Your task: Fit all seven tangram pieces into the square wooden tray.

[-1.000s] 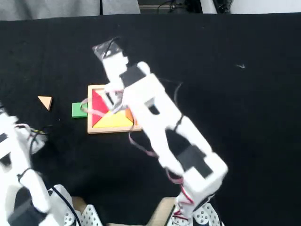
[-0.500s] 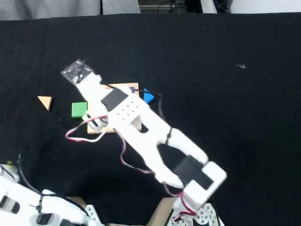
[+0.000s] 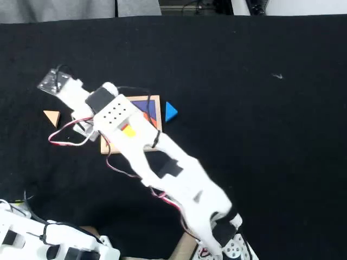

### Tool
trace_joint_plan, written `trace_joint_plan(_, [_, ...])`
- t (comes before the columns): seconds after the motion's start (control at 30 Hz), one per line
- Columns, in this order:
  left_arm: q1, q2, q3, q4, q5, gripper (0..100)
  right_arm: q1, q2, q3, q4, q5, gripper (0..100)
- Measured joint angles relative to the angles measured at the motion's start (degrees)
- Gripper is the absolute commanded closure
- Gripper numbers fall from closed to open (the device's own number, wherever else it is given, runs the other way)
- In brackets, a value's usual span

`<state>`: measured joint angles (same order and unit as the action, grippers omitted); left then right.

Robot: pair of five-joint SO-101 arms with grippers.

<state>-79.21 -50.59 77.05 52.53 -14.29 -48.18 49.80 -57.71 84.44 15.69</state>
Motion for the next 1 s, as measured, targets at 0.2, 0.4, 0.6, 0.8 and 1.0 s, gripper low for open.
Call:
trace_joint_plan(0.2, [2.64,0.53,-8.97,0.09,2.99,75,0.18,11.96,-23.21,5.45,0.97,85.7])
trace_joint_plan(0.4, [20.13,11.34,-31.12,12.66,7.56,76,6.86,10.99,-33.76,14.51,-3.08,85.7])
trace_joint_plan(0.6, [39.12,34.37,-56.0,19.43,14.15,83,10.81,6.33,-33.76,14.68,-3.78,85.8])
trace_joint_plan(0.8, [48.53,59.52,-75.6,19.69,14.86,83,13.63,-1.23,-27.16,14.77,-3.78,85.8])
trace_joint_plan(1.0, [50.73,75.87,-89.58,24.88,22.15,74,18.99,-15.03,-10.37,14.77,-3.78,85.8])
